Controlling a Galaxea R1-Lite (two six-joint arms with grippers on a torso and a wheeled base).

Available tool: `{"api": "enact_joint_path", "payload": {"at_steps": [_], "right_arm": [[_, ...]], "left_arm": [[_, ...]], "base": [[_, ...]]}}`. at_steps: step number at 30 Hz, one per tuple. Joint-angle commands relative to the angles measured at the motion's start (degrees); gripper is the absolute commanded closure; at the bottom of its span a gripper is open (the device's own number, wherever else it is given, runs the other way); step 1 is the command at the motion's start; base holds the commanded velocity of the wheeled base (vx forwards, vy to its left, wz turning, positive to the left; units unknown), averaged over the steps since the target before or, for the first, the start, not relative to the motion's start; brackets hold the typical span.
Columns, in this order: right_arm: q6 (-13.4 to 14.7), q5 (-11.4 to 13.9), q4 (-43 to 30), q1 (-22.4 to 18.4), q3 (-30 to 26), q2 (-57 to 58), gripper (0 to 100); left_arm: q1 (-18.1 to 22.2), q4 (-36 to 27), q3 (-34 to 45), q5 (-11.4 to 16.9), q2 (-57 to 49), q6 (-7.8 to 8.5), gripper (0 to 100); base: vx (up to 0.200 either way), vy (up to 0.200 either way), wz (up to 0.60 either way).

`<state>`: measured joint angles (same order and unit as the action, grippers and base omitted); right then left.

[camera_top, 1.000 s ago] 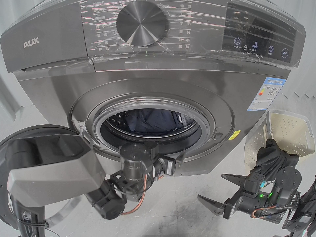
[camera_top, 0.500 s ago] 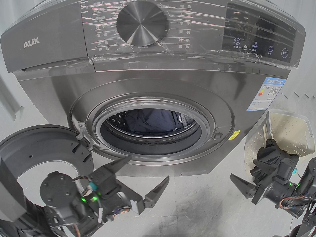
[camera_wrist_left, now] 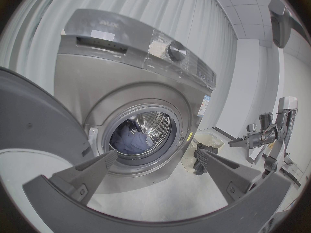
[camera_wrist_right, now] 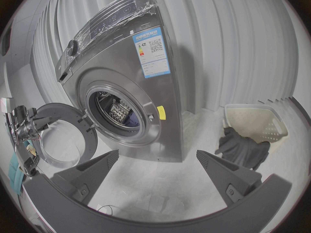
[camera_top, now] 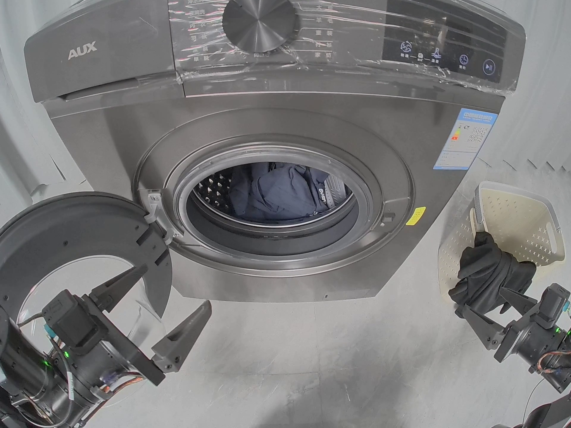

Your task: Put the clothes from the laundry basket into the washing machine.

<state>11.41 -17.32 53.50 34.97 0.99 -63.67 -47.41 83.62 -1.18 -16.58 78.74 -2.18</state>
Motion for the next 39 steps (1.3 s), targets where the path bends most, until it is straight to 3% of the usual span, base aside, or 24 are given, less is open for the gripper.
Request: {"api": "enact_joint_path", "payload": {"at_steps": [1,9,11,18,20,23,26,29,34,39], "right_arm": [[0.6,-0.4,-6.7,-1.5,-1.0,10.1,0],[-1.7,0.2,-23.5,-9.0,-1.0,28.7,0],[-2.4,0.8,-29.9,-11.9,-0.9,35.3,0],[-5.4,4.5,-38.5,-17.8,-0.5,45.2,0],[-6.0,4.8,-40.3,-19.0,-0.3,47.6,0],[-6.0,4.8,-42.6,-19.9,-0.5,50.4,0],[-6.0,4.6,-44.5,-20.6,-0.7,52.8,0],[-6.1,4.8,-47.4,-22.6,-0.9,55.1,0],[-5.4,5.0,-50.9,-23.9,-0.6,58.2,0],[-6.2,4.6,-50.6,-24.2,-0.6,58.1,0]], "left_arm": [[1.6,-6.0,1.2,-0.5,-10.0,-0.1,0],[6.0,-26.4,1.2,0.0,-28.7,0.07,0],[8.1,-34.7,1.2,0.1,-35.2,-0.54,0],[14.2,-46.7,1.2,0.4,-46.6,-0.72,0],[16.1,-51.5,1.2,1.1,-51.3,-1.95,0],[19.0,-59.9,1.2,4.8,-59.2,-3.18,0],[22.6,-66.8,1.2,8.6,-66.4,-3.27,0],[26.6,-71.6,1.2,11.9,-71.4,-3.53,0],[30.3,-76.8,1.2,12.5,-74.0,-4.06,0],[33.3,-77.9,1.2,12.4,-73.6,-2.74,0]], "base": [[-0.2,0.0,0.0],[-0.15,0.0,0.0],[0.0,0.0,0.0],[-0.086,0.0,0.0],[0.0,0.0,0.0],[0.0,0.0,0.0],[0.0,-0.067,0.0],[0.0,-0.2,0.0],[0.0,-0.2,0.0],[0.0,-0.2,0.0]]}}
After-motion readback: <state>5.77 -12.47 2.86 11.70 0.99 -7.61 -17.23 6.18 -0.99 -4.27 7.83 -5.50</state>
